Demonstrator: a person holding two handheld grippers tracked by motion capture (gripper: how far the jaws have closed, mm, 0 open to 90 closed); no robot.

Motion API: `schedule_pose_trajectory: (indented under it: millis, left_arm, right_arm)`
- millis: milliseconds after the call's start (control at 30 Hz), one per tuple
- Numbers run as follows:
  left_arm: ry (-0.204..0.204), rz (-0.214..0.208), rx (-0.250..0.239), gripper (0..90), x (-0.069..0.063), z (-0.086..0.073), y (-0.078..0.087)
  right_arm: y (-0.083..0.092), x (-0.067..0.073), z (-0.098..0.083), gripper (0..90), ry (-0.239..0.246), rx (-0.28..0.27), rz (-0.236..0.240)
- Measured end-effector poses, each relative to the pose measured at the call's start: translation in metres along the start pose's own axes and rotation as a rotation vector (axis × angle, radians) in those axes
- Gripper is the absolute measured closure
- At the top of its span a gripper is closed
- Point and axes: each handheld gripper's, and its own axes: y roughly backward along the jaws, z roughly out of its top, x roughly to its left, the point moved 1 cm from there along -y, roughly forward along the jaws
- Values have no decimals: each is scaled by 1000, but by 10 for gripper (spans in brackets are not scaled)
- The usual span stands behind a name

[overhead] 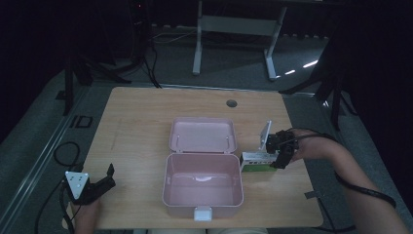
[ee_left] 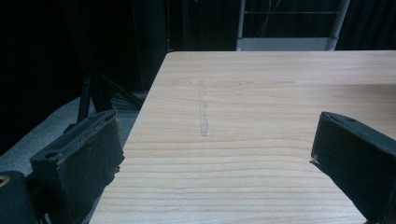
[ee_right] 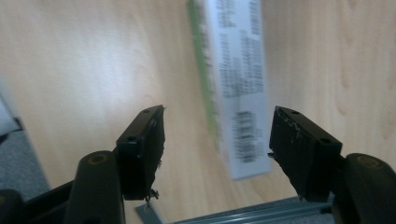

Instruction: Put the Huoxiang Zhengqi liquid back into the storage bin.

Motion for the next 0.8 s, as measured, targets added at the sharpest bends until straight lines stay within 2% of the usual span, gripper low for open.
schedule_pose_trajectory:
  millis: [133,233,300,500,600,633,800]
  left_arm:
    - [0,2,0,23,0,0,0]
    - [1,2,1,23,0,0,0]
    - [-1,3,4,23,0,0,0]
    - [-5,2,7,23,0,0,0]
    - [-1,3,5,23,0,0,-1]
    - [-4,1,6,23,0,0,0]
    - [-8,2,8,23,-1,0,-1]
  right_arm:
    - [-5,-7,0,424,7,15,1]
    - [-15,-12,2,464,23,33,12]
    - [-20,-14,3,489,28,36,-4]
    - [-38,-17,7,513,45,85,19]
    - [-44,-16,9,518,51,90,39]
    - [-50,-16,11,545,53,98,46]
    - [-53,-20,11,570,51,88,67]
